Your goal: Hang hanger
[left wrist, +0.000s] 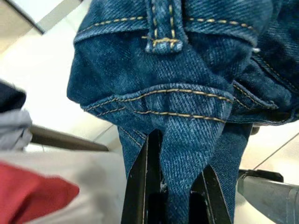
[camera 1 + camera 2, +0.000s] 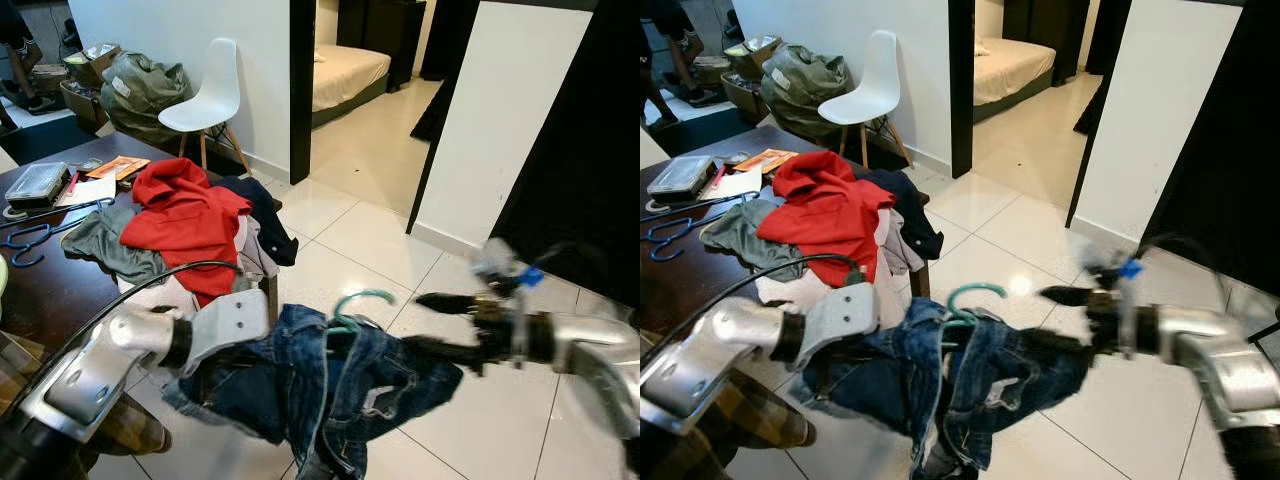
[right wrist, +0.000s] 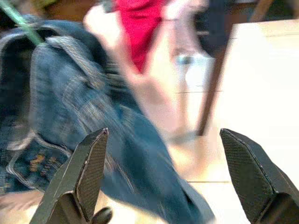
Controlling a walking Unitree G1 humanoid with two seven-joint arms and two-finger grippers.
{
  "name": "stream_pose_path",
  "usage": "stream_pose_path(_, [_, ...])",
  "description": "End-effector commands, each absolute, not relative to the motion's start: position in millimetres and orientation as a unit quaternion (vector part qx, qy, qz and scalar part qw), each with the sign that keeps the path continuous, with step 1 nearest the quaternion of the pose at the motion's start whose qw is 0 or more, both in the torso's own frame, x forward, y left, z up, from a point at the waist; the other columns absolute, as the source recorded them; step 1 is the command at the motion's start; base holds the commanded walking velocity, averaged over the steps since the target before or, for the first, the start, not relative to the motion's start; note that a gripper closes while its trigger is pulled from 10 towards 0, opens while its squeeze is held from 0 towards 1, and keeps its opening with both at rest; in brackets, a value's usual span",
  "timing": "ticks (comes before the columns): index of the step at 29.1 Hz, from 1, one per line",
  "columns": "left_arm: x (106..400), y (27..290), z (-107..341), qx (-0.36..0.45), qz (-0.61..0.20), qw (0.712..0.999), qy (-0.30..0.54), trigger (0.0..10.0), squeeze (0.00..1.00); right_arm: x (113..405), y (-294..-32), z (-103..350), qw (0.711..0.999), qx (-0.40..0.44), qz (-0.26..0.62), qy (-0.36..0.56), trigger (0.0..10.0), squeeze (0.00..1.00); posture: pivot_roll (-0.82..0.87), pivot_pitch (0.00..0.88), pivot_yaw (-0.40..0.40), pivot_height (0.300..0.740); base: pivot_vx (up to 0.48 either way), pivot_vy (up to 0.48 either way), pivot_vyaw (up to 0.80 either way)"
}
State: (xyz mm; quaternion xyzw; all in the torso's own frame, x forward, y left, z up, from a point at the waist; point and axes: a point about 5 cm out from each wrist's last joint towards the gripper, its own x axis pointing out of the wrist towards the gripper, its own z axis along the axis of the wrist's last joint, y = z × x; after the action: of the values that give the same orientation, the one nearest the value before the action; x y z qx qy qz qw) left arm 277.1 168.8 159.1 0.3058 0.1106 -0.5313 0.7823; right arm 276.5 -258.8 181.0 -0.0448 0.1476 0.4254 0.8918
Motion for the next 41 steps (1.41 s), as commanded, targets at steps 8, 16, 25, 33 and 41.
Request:
stream_pose_path(8, [290, 174, 142, 0.214, -0.401, 0.888, 0.075, 0.0, 0.0, 294, -273, 143, 0.971, 0.073, 0.202, 0.106, 10.0, 0.96, -0.1, 0.0, -0.024, 0.74, 0.0, 0.0, 0.0])
stream_pose_path(16, [295, 148, 113, 0.075, -0.263, 0.961, 0.029, 10.0, 0.0, 300, -278, 107, 0.982, 0.176, 0.008, 0.07, 10.0, 0.0, -0.12, 0.0, -0.023, 0.74, 0.0, 0.0, -0.1])
stream_pose_path(25, [306, 151, 110, 0.045, -0.252, 0.966, 0.04, 10.0, 0.0, 307, -275, 105, 0.986, 0.147, -0.034, 0.072, 10.0, 0.0, -0.14, 0.0, -0.009, 0.74, 0.0, 0.0, -0.8])
stream_pose_path(33, [309, 153, 107, 0.01, -0.233, 0.972, 0.036, 10.0, 0.0, 308, -276, 103, 0.985, 0.151, -0.054, 0.062, 10.0, 0.0, -0.15, 0.0, 0.006, 0.74, 0.0, 0.0, -0.8])
stream_pose_path(41, [311, 158, 104, 0.005, -0.205, 0.978, 0.031, 10.0, 0.0, 313, -270, 101, 0.987, 0.138, -0.042, 0.069, 10.0, 0.0, -0.13, 0.0, -0.015, 0.74, 0.0, 0.0, -0.79])
